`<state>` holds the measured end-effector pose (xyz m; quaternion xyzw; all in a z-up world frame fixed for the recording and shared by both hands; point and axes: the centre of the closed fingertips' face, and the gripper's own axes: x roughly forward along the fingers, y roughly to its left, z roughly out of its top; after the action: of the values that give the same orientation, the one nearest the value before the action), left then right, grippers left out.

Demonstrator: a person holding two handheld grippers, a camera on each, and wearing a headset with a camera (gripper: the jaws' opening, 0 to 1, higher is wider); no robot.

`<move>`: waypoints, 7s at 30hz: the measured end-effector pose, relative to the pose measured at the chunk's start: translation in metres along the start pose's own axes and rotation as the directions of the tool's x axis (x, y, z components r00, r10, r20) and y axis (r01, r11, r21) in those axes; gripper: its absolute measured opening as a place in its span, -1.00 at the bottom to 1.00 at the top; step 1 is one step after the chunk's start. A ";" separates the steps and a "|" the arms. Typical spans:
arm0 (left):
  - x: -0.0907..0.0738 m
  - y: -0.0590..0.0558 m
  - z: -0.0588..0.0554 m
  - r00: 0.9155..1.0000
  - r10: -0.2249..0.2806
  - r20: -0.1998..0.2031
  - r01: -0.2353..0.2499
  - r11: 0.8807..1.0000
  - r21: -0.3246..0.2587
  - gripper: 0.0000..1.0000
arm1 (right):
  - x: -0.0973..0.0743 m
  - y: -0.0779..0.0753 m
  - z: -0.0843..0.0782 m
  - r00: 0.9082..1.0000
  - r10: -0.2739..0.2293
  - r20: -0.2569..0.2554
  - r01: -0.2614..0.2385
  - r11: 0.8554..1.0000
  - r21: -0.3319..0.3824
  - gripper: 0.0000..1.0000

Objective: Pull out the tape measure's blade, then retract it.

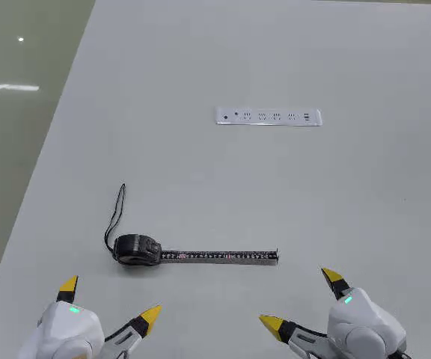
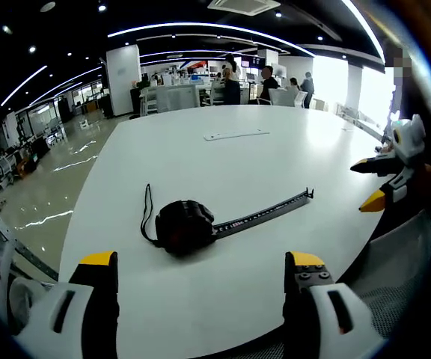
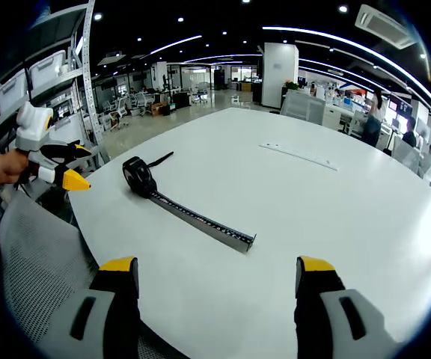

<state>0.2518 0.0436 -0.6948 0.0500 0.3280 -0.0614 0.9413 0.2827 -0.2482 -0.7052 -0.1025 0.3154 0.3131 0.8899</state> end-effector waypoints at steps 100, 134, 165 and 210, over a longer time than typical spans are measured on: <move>0.080 0.001 0.007 0.989 0.136 -0.051 -0.136 0.991 -0.008 0.83 | 0.063 -0.029 -0.025 0.940 0.323 -0.113 -0.342 0.877 -0.338 0.02; 0.118 0.016 0.012 0.982 0.154 -0.105 -0.159 0.987 -0.036 0.68 | 0.109 -0.052 -0.013 0.858 0.485 -0.171 -0.513 0.784 -0.350 -0.31; 0.128 0.021 0.003 0.978 0.162 -0.128 -0.172 0.982 -0.074 0.57 | 0.117 -0.038 -0.025 0.791 0.566 -0.233 -0.605 0.665 -0.438 -0.73; 0.131 0.030 0.009 0.977 0.172 -0.122 -0.199 0.943 -0.266 0.21 | 0.113 -0.037 -0.016 0.821 0.527 -0.220 -0.553 0.636 -0.539 -0.74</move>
<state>0.3632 0.0615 -0.7679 -0.0483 0.3725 0.0767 0.9236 0.3660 -0.2282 -0.7888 -0.2763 0.2392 0.6428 0.6732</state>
